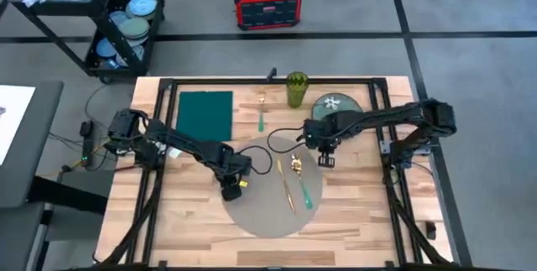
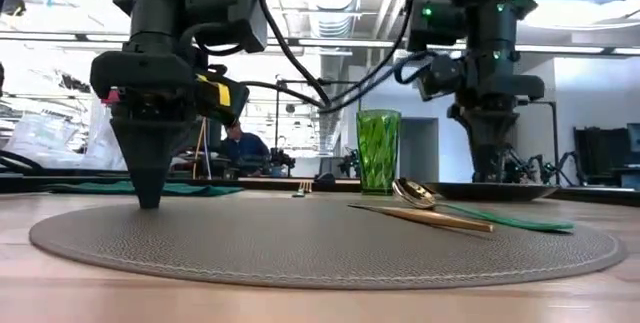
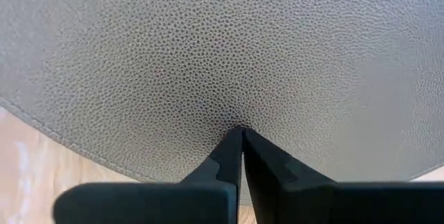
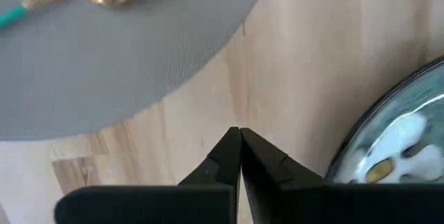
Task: Set table place
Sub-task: Adjust the gray placemat, then put the green plate on the gray placemat
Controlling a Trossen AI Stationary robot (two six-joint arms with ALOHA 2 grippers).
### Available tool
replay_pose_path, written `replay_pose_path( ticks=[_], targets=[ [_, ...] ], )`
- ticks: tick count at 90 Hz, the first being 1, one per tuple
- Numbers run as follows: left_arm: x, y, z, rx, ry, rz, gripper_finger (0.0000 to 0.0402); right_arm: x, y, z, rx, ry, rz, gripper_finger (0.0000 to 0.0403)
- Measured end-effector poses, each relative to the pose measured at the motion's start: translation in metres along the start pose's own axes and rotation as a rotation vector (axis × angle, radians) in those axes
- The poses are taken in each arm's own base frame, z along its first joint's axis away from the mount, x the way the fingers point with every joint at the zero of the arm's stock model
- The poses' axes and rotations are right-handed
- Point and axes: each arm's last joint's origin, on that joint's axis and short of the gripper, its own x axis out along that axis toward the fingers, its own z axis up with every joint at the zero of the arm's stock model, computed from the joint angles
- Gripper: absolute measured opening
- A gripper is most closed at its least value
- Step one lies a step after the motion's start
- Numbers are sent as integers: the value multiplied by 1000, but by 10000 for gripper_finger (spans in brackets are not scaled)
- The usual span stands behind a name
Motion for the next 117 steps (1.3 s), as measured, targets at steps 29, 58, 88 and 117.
replay_pose_path(
  ticks=[29, 58, 88, 117],
  targets=[
    [-2, 19, 10, 5, -28, 34, 0, 3, -25, 7, 13, -68, 6, 0],
    [-10, 31, 27, 50, -107, 88, 0, 3, -27, 7, -3, -80, 27, 0],
    [-18, 28, 37, -57, -159, 76, 0, 2, -29, 9, -15, -103, 18, 0],
    [-34, 17, 42, -219, -271, -18, 0, -25, -67, -3, 39, -175, -109, 13]
  ],
)
